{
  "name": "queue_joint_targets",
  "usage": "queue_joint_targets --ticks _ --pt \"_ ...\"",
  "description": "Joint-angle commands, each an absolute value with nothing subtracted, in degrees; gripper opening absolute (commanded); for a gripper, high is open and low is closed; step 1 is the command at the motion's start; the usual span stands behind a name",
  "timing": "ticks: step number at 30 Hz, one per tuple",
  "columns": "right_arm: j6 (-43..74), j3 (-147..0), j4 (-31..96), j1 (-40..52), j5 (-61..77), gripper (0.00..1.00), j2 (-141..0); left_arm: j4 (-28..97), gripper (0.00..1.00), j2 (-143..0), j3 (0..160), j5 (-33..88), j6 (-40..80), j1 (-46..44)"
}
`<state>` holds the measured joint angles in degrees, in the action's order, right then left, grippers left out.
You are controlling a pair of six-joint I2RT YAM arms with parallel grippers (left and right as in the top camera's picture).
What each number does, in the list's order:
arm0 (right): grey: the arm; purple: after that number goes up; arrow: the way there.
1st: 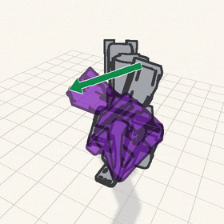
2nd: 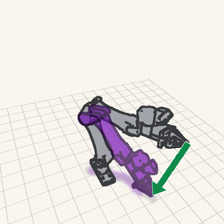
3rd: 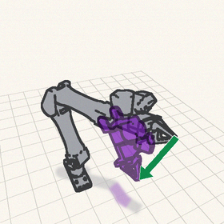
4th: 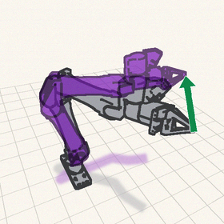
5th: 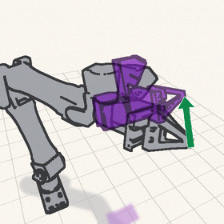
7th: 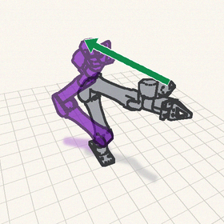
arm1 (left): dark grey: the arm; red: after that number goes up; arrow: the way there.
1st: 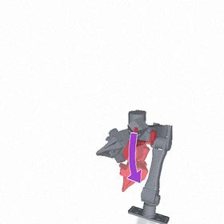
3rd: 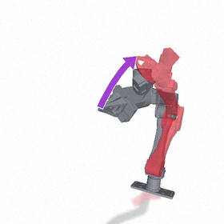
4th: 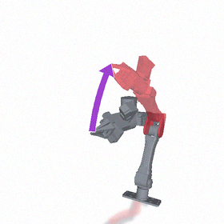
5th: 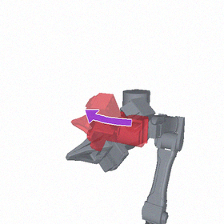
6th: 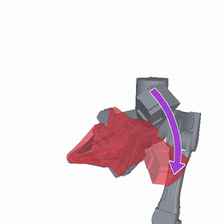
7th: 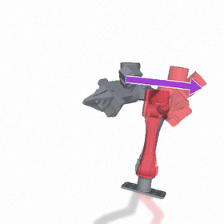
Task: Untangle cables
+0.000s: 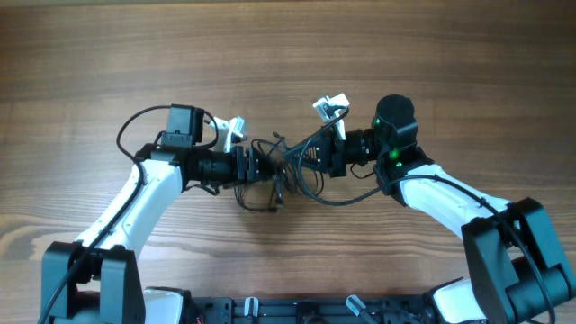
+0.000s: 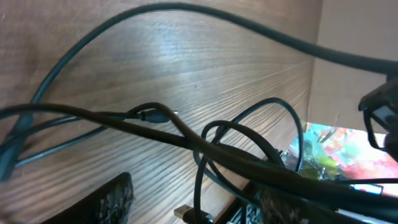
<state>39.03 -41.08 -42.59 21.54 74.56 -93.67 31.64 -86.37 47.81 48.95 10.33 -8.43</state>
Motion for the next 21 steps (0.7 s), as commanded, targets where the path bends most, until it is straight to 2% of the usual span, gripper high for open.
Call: queue_joint_targets --ticks 1,4,7,13,21 --pt "39.29 -41.95 -42.61 21.3 75.09 0.04 -94.08 28.93 0.69 -85.76 47.62 52.25 6.15 -11.97" --pt "39.92 -41.95 -42.61 21.3 75.11 0.04 -94.08 25.36 0.65 -87.61 47.62 51.96 6.2 -15.97" --pt "40.75 -41.95 -42.65 21.3 75.7 0.04 -94.08 22.98 0.51 -89.38 47.62 49.28 6.55 -17.78" --pt "40.73 -41.95 -42.63 21.3 77.23 0.04 -94.08 18.96 0.46 -89.49 47.62 46.46 8.34 -17.74" --pt "43.86 -41.95 -42.92 21.3 80.44 0.04 -94.08 18.2 0.34 -89.47 47.62 40.34 9.91 -17.32"
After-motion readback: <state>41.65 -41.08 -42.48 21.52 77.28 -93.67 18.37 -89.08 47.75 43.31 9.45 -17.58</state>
